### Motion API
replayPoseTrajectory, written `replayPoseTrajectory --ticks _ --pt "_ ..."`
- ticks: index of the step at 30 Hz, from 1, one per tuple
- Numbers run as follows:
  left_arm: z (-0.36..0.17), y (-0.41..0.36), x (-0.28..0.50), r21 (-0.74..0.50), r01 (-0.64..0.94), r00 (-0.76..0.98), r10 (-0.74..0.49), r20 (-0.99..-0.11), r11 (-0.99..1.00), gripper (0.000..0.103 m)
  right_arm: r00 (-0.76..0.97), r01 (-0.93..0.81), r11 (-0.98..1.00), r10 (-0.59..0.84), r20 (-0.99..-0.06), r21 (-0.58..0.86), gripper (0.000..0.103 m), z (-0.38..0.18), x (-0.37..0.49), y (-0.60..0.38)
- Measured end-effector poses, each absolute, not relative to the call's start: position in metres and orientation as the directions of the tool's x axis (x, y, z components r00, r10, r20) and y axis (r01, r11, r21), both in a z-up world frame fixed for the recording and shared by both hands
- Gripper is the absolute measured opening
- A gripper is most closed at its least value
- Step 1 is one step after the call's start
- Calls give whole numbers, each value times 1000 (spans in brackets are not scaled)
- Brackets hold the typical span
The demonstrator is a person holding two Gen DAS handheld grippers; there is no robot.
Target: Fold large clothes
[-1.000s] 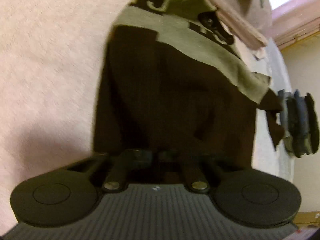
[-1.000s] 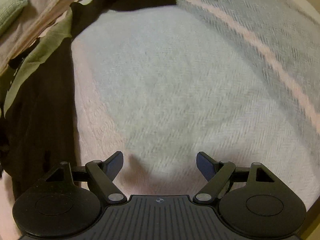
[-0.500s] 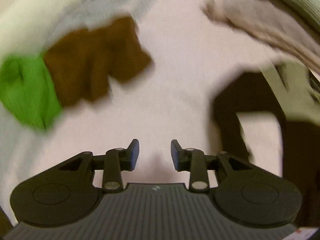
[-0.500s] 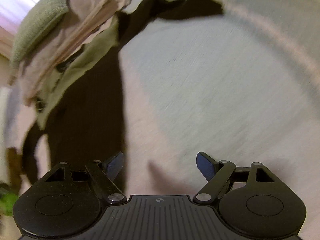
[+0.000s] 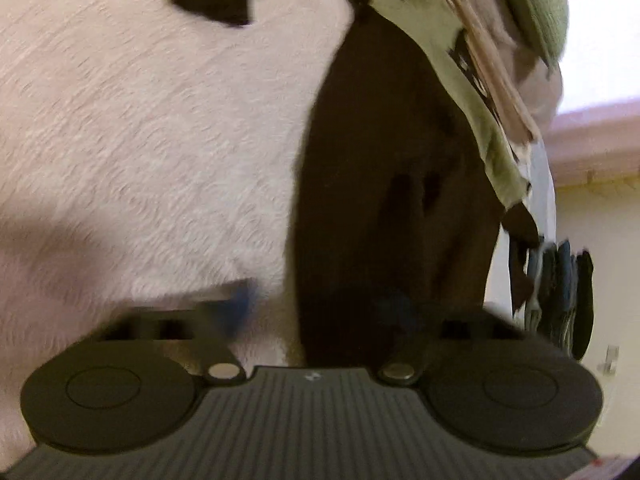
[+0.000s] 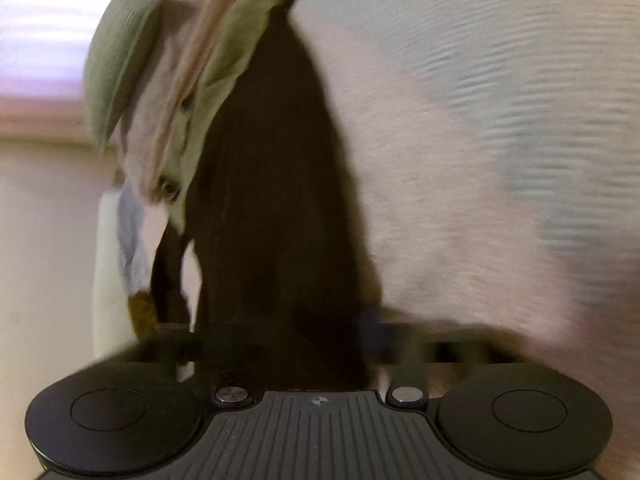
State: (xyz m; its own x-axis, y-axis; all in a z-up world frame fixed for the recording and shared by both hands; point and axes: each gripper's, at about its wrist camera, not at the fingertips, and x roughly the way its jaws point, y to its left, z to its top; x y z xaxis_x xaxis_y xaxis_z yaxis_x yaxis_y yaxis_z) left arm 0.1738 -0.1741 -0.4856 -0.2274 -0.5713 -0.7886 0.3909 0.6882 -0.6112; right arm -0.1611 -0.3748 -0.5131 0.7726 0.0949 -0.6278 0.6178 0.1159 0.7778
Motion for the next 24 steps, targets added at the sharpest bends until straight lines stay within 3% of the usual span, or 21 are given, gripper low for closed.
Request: replayPoseTrajectory --ticks 3,10,13,17,19,20,21,23,24 --pt "-471 -173 183 -620 422 -243 -577 -780 661 4 751 626 234 77 -656 744 2 -492 -154 -376" --pt "-405 -135 198 -600 523 -123 -643 -756 605 3 722 666 406 -141 -677 626 1 -384 -217 -397" --pt "-427 -130 195 -511 557 -120 -546 -829 654 5 640 698 476 -81 -764 535 1 -395 -211 -383" --pt "-455 -138 188 -358 597 -89 -384 -919 718 5 341 790 535 22 -940 299 1 -460 -185 -356" --pt "-444 -137 194 -335 603 -47 -388 -921 724 20 330 813 502 21 -944 295 4 -464 -189 -352" --pt "-437 -135 200 -323 605 -12 -397 -918 728 37 345 821 475 31 -938 318 8 -462 -192 -354" --pt "-429 -133 208 -296 613 37 -401 -915 733 47 354 830 446 41 -934 334 12 -460 -196 -356" --pt "-419 -137 228 -218 652 135 -394 -909 726 55 372 848 393 39 -927 356 30 -453 -202 -364" --pt "-419 -142 240 -181 669 171 -386 -907 721 62 381 854 373 23 -924 362 32 -449 -204 -367"
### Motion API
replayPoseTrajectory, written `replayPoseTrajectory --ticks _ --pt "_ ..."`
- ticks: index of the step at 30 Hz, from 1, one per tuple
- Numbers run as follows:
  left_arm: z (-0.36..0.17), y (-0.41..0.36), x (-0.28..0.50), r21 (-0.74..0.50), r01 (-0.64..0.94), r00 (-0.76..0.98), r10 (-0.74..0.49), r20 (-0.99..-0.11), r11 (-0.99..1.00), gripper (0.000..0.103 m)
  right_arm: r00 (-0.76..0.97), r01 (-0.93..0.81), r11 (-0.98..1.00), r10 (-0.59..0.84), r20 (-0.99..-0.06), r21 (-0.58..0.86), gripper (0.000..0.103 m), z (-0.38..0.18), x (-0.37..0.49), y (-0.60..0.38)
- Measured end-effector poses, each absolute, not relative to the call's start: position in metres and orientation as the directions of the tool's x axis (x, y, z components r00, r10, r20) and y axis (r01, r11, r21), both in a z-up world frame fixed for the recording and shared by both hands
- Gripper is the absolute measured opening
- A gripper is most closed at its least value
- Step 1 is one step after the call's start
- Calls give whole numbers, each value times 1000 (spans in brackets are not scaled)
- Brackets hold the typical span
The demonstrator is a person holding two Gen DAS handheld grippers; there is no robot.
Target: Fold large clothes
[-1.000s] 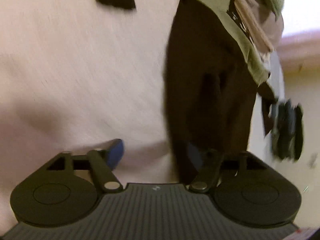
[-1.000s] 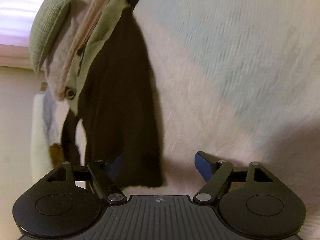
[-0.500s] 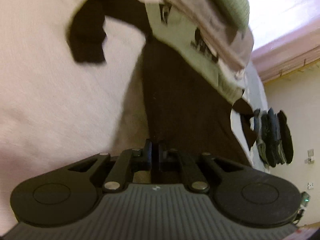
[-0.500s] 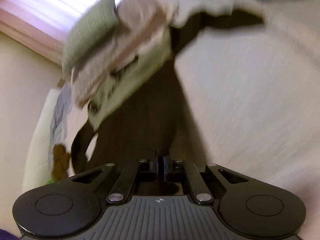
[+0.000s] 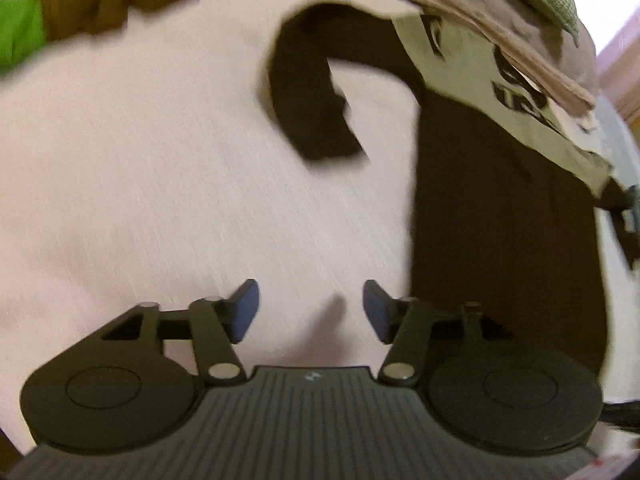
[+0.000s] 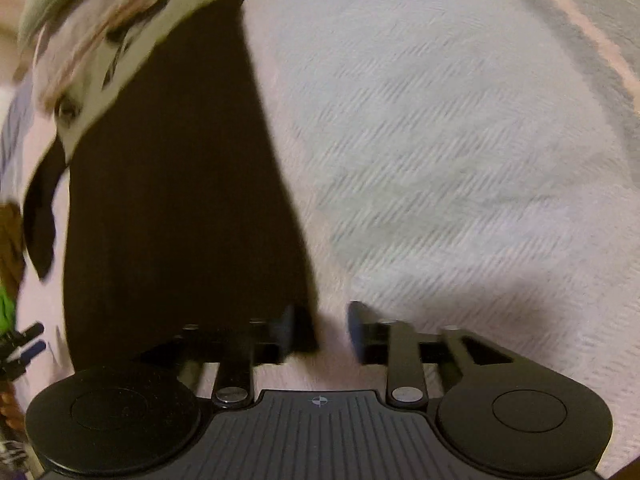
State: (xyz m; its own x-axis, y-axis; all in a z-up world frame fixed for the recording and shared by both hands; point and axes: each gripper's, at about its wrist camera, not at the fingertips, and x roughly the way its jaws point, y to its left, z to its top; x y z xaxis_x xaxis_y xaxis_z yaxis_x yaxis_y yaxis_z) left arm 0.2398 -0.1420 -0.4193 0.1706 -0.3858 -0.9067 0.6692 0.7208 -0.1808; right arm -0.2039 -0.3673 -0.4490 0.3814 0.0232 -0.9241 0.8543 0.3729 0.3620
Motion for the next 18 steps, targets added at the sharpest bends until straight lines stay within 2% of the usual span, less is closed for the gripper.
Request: replayPoseTrajectory --ticks 3,6,7,8,9,11,14,17,18 --pt "-429 -168 278 -163 678 221 -410 -885 717 67 383 883 303 -21 -924 359 33 -440 -202 -382" --pt "-450 -192 314 -165 641 233 -395 -889 749 64 365 909 241 -64 -929 340 33 -433 -195 -389" --pt "-459 -198 326 -166 623 229 -381 -896 765 56 366 912 229 -73 -928 341 33 -431 -195 -389" --pt "-461 -198 337 -176 609 215 -374 -902 773 21 367 913 221 -83 -927 342 33 -426 -192 -392" --pt "-459 -195 348 -207 613 180 -389 -903 763 3 366 914 222 -90 -926 339 33 -425 -190 -392" --pt "-443 -198 370 -223 638 165 -414 -895 737 1 352 918 231 -109 -930 321 33 -421 -185 -394" --pt "-397 -196 416 -141 689 281 -441 -853 711 1 336 928 219 -130 -933 303 33 -424 -172 -404" --pt "-365 -185 484 -28 618 435 -371 -820 786 2 329 935 185 -146 -933 301 33 -430 -161 -414" --pt "-363 -183 505 36 595 477 -317 -820 803 5 328 937 176 -150 -933 302 33 -432 -158 -417"
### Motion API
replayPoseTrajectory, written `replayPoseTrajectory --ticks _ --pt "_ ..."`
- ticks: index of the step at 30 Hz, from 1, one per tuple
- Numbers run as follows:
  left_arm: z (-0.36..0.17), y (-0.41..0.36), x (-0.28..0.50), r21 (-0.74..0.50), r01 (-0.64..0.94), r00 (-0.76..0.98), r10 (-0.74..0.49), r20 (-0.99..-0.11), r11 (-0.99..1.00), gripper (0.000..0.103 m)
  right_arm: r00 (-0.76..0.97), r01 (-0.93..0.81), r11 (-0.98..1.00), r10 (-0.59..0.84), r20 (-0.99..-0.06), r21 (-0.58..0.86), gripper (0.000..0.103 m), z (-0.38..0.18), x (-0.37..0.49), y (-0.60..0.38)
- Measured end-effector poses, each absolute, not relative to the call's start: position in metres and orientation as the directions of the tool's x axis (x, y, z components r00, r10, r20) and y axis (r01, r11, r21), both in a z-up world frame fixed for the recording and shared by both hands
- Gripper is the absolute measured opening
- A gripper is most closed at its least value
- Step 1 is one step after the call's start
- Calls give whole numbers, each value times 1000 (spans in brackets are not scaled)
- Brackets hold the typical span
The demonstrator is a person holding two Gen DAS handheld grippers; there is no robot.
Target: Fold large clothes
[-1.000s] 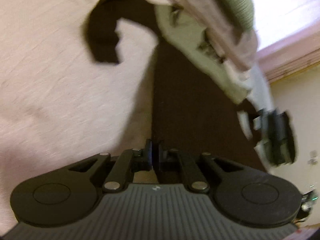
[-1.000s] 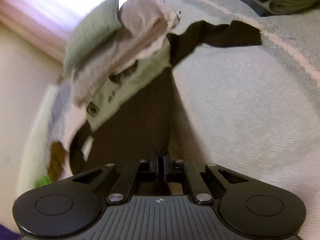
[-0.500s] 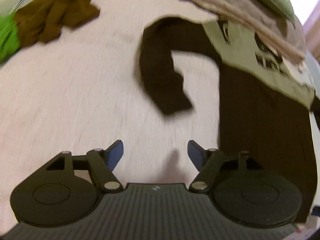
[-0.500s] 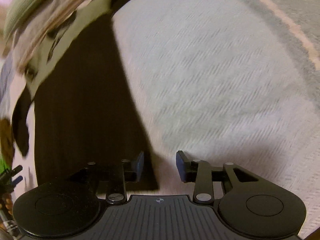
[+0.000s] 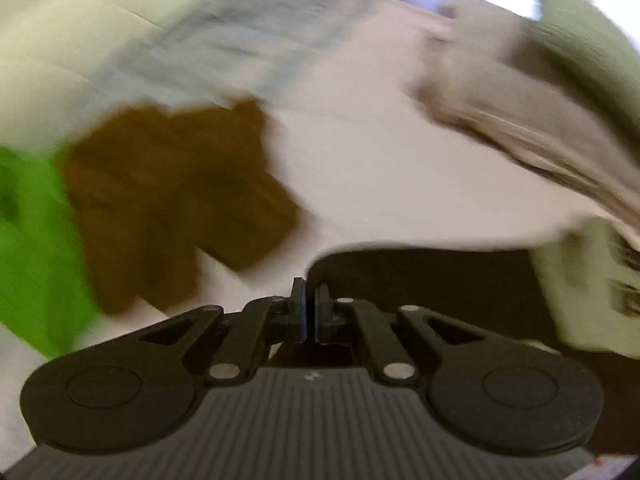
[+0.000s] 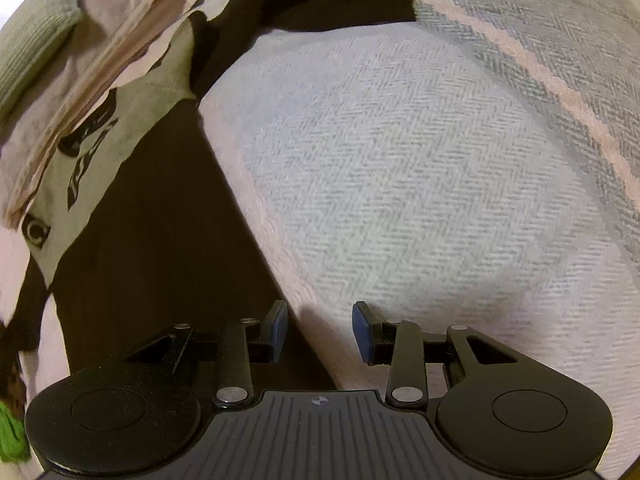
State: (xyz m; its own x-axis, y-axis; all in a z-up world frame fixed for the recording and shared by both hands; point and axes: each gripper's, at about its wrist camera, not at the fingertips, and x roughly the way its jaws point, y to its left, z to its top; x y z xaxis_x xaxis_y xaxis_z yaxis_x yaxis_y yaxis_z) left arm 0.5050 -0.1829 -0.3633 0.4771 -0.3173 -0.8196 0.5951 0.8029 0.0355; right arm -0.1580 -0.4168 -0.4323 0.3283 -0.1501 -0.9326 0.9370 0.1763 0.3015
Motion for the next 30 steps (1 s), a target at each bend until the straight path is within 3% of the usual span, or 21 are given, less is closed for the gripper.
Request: replayPoseTrajectory --ticks 2,4,7,10,13,18,21,25,27,30 --pt "-377 -182 537 144 562 504 -200 -840 814 18 330 938 164 -155 -931 305 33 -437 -152 -422" --pt "-402 -179 553 254 513 519 -61 -853 820 16 334 938 154 -157 -929 311 33 -440 -149 -427" --pt "-424 -171 543 275 490 506 -13 -862 827 24 346 937 117 -191 -919 329 33 -438 -158 -442" --pt "-425 -161 510 127 458 441 -101 -892 880 25 379 922 23 -263 -887 388 34 -432 -182 -470" --pt "-414 -163 455 -60 486 357 -261 -897 872 32 424 880 -53 -359 -831 472 41 -433 -208 -507" --pt "-418 -182 364 -270 452 194 -389 -901 850 34 512 737 -201 -458 -727 645 42 -467 -244 -576" --pt "-419 -196 320 -316 450 147 -418 -897 835 34 618 493 -344 -508 -600 799 42 -495 -258 -614" --pt "-413 -218 279 -311 485 141 -424 -895 817 34 640 179 -515 -587 -497 838 42 -523 -268 -661" --pt "-411 -226 263 -294 505 155 -420 -894 812 34 634 61 -627 -577 -515 777 43 -538 -268 -675" --pt "-405 -240 237 -293 504 159 -421 -893 812 34 712 80 -749 -419 -564 658 42 -559 -257 -696"
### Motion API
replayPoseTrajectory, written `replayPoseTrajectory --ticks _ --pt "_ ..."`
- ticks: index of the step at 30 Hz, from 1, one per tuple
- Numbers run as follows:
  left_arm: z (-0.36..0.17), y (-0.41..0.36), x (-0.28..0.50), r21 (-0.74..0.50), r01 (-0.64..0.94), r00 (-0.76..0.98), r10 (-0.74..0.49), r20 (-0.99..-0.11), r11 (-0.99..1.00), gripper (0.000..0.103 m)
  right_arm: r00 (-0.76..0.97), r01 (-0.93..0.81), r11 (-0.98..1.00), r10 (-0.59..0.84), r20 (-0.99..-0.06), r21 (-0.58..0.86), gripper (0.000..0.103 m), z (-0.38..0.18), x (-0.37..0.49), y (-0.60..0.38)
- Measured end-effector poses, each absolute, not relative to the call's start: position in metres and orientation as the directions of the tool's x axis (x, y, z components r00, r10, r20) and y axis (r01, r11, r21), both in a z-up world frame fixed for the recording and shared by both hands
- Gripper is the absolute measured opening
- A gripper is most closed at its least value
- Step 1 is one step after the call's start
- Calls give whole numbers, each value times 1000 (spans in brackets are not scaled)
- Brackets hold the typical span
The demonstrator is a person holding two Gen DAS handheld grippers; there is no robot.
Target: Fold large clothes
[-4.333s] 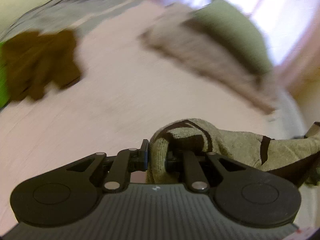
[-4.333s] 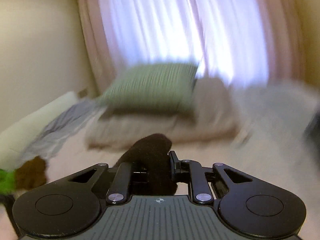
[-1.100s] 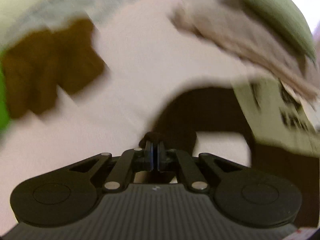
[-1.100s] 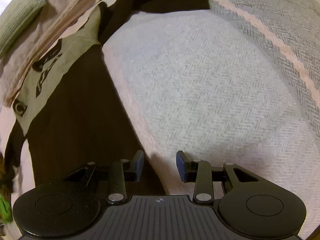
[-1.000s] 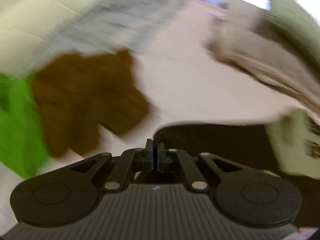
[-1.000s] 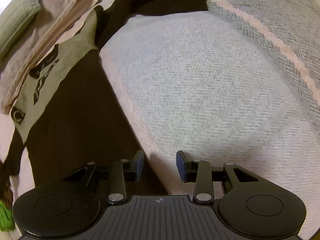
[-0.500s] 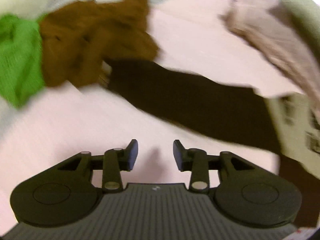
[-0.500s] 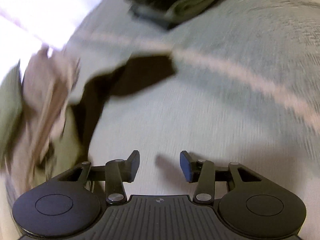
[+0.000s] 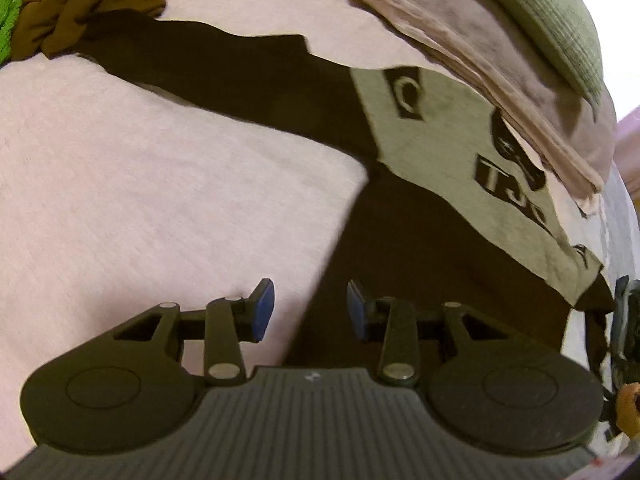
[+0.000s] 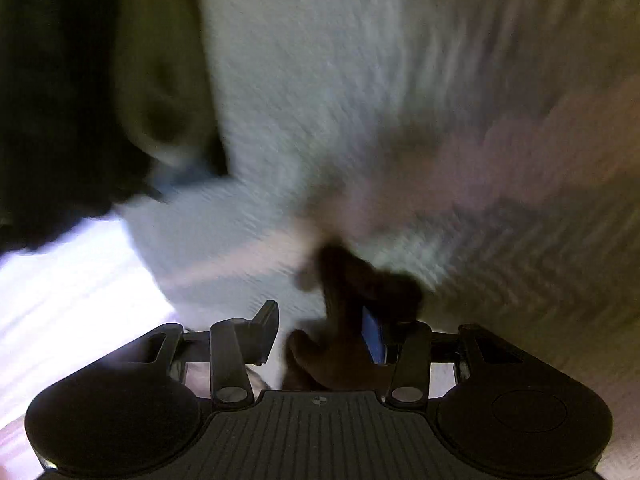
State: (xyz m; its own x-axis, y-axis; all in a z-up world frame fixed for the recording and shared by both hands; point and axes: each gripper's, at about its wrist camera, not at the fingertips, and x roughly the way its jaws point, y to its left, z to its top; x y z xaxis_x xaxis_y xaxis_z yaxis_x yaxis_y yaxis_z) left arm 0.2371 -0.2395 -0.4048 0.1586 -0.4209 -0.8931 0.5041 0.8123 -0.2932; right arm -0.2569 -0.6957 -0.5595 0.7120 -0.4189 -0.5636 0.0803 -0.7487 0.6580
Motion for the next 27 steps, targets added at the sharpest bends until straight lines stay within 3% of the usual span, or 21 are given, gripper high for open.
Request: replayPoseTrajectory --ticks 1,2,3,5,7,9,11,14,19,22,25,27 --pt "-404 -245 231 -297 503 158 -424 -892 812 34 728 145 -747 -365 -581 649 35 -560 -253 -705" --pt "-402 -248 224 -297 507 159 -427 -890 809 34 717 225 -733 -322 -619 642 8 -556 -251 -712" --pt "-400 -253 215 -291 514 163 -425 -890 807 34 708 299 -703 -291 -644 646 2 -550 -249 -719" --pt "-394 -260 199 -277 532 173 -423 -890 801 34 698 397 -560 -330 -635 727 2 -522 -251 -729" --pt "-387 -265 186 -276 546 177 -430 -885 791 34 684 523 -266 -435 -585 809 2 -470 -257 -735" --pt "-379 -269 179 -283 551 181 -443 -878 785 34 683 619 88 -551 -479 781 2 -407 -270 -728" --pt "-375 -273 174 -297 552 180 -459 -870 779 34 668 670 291 -636 -385 682 2 -361 -290 -713" --pt "-379 -282 163 -310 547 166 -464 -870 777 34 607 742 265 -656 -449 616 2 -347 -318 -717" --pt "-393 -296 138 -334 567 114 -474 -873 753 34 546 808 218 -626 -557 547 2 -387 -358 -716" --pt "-402 -297 128 -329 574 86 -455 -886 750 34 461 860 105 -576 -674 499 2 -429 -386 -702" --pt "-411 -293 123 -318 561 71 -428 -901 764 34 382 899 -49 -397 -834 435 3 -484 -399 -677" --pt "-412 -288 123 -314 547 66 -414 -908 776 34 416 868 -85 -413 -810 489 7 -484 -411 -667"
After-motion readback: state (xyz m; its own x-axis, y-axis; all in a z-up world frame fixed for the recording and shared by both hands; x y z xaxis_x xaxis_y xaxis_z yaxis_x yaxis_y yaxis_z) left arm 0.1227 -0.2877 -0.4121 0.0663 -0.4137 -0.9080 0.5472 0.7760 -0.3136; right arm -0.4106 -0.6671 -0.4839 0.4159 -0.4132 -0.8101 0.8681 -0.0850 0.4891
